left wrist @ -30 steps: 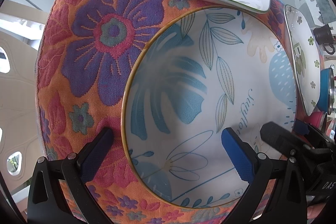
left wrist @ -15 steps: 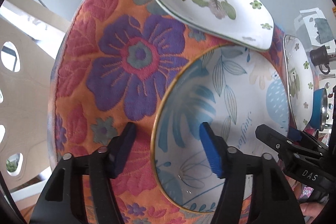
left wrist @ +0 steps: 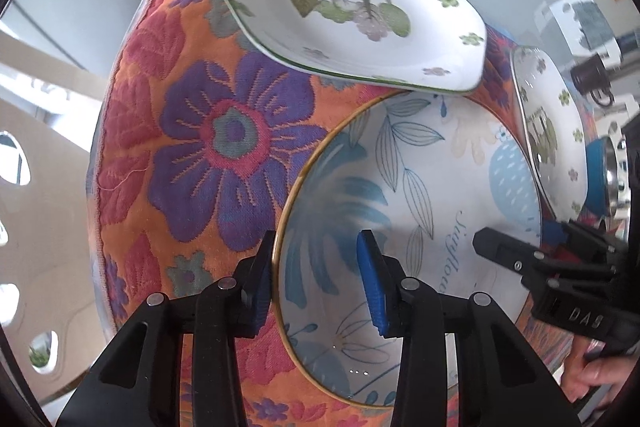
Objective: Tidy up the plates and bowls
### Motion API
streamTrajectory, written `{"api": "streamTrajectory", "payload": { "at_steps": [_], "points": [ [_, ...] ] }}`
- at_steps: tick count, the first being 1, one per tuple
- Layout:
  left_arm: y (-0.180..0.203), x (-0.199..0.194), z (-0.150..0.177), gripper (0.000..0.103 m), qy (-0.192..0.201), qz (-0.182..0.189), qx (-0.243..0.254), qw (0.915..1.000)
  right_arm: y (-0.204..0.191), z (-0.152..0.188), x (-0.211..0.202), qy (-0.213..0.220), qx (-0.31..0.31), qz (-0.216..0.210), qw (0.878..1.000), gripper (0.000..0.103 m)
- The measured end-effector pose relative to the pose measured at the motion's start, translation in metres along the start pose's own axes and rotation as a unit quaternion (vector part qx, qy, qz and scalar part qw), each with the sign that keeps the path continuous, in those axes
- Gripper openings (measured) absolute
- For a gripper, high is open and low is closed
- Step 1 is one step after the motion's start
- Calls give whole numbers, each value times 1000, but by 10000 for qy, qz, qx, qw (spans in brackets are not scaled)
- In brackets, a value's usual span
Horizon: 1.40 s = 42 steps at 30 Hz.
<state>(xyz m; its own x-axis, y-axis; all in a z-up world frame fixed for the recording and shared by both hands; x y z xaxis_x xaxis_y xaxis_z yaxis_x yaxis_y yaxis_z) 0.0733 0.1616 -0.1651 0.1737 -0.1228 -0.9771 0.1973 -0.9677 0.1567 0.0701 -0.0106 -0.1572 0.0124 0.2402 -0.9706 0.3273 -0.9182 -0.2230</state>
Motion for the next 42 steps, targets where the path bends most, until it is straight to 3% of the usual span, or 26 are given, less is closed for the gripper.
{"api": "streamTrajectory", "payload": {
  "at_steps": [6, 29, 42],
  "points": [
    [23, -7, 21, 35, 14, 129, 11, 9999, 3, 8, -3, -92, -99, -17, 9999, 64],
    [8, -38, 112, 35, 63, 70, -215, 9997, -16, 69, -5, -351, -512, -72, 9980, 64],
    [14, -44, 142, 36, 78, 78, -536, 9985, -24, 90, -2, -488, -757, -137, 9958, 64]
  ]
}}
Point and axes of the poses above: each gripper's, at about its wrist camera, not at the fingertips, and x roughly the way its jaws point, y to its right, z to its underside, the point moved 2 cm from there along x, roughly the way its jaws point, and after that the axes turned 9 degrees about x, right-handed, at the moved point
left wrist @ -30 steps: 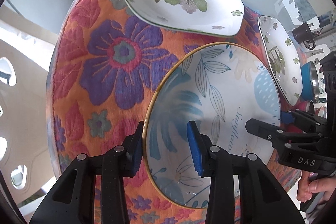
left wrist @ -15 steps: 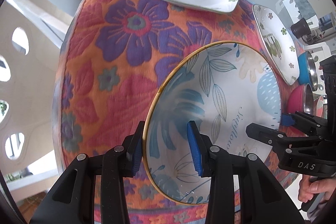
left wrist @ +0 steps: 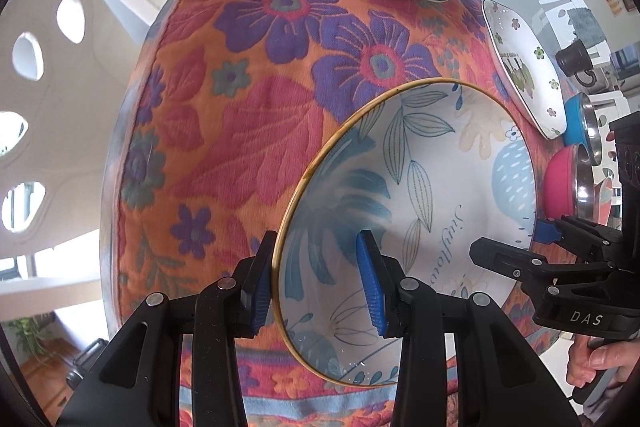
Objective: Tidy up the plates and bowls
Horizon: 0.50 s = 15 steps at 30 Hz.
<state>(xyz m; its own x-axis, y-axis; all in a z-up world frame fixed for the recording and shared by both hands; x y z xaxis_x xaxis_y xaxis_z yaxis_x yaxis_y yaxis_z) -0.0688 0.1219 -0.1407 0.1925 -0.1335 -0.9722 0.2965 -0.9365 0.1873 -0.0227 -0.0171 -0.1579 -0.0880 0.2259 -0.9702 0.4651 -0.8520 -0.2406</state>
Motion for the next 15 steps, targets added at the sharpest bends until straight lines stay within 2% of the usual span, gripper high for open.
{"api": "streamTrajectory", "payload": {
  "at_steps": [15],
  "points": [
    [-8, 0, 23, 37, -18, -42, -429, 9991, -16, 11, 11, -209, -292, -7, 9994, 64]
  ]
}}
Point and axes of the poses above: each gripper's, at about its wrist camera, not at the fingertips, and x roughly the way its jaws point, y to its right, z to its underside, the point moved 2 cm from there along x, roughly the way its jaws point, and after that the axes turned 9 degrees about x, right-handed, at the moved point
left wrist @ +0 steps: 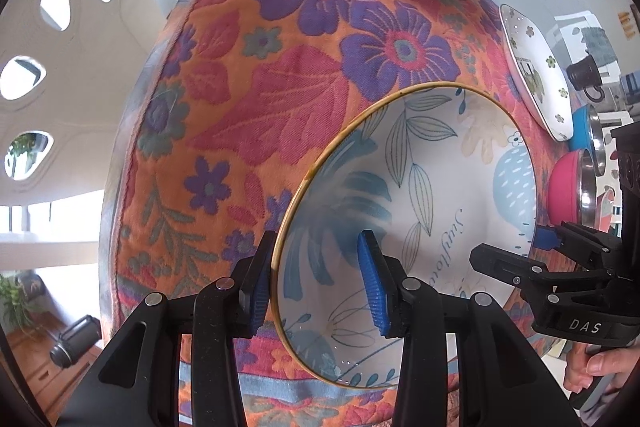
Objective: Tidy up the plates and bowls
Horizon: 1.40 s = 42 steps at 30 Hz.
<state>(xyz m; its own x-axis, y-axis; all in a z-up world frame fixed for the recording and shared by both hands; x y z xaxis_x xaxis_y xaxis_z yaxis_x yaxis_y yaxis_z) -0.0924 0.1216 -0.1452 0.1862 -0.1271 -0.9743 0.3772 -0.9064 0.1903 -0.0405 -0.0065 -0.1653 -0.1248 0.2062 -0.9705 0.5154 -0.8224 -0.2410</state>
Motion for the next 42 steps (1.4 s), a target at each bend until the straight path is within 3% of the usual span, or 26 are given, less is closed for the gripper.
{"api": "streamTrajectory", "payload": {
  "at_steps": [23, 42],
  "points": [
    [-23, -1, 37, 37, -68, -66, -381, 9992, -27, 0, 25, -262, -330, 103, 9991, 64],
    [-21, 6, 35, 36, -150, -104, -352, 9992, -22, -3, 29, -362, -209, 79, 9991, 64]
  ]
}}
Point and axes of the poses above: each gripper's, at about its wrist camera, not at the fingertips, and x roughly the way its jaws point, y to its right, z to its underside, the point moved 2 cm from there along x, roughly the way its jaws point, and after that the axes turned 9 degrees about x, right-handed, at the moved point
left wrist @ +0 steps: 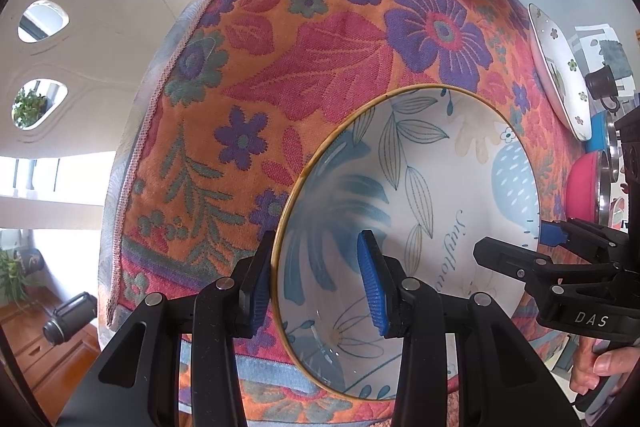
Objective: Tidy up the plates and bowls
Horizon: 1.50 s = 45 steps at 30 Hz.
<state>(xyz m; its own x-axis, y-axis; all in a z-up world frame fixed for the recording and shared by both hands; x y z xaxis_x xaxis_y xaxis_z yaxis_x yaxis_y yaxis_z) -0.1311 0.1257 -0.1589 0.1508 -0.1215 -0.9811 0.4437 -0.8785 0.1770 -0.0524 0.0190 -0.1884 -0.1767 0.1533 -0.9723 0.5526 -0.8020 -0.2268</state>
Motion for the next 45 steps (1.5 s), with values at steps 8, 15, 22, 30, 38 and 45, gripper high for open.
{"api": "streamTrajectory", "payload": {
  "at_steps": [8, 15, 22, 30, 38, 45],
  "points": [
    [-9, -2, -10, 37, -58, 13, -111, 9999, 6, -4, -8, 13, -20, -177, 9998, 64],
    [-14, -21, -35, 38, 53, -95, -166, 9998, 22, -14, -36, 299, 57, -213, 9993, 64],
    [-19, -49, -83, 38, 225, -131, -244, 9994, 50, -32, -75, 562, 355, -414, 9969, 64],
    [-10, -78, -139, 38, 605, -181, -59, 9980, 63, -80, -151, 1232, 455, -728, 9887, 64],
    [0, -100, -200, 38, 967, -126, 115, 9952, 65, -135, -203, 1760, 486, -928, 9788, 64],
    [-1, -77, -250, 40, 954, 94, -61, 9954, 82, -192, -205, 2002, 1030, -1260, 9661, 64]
  ]
}}
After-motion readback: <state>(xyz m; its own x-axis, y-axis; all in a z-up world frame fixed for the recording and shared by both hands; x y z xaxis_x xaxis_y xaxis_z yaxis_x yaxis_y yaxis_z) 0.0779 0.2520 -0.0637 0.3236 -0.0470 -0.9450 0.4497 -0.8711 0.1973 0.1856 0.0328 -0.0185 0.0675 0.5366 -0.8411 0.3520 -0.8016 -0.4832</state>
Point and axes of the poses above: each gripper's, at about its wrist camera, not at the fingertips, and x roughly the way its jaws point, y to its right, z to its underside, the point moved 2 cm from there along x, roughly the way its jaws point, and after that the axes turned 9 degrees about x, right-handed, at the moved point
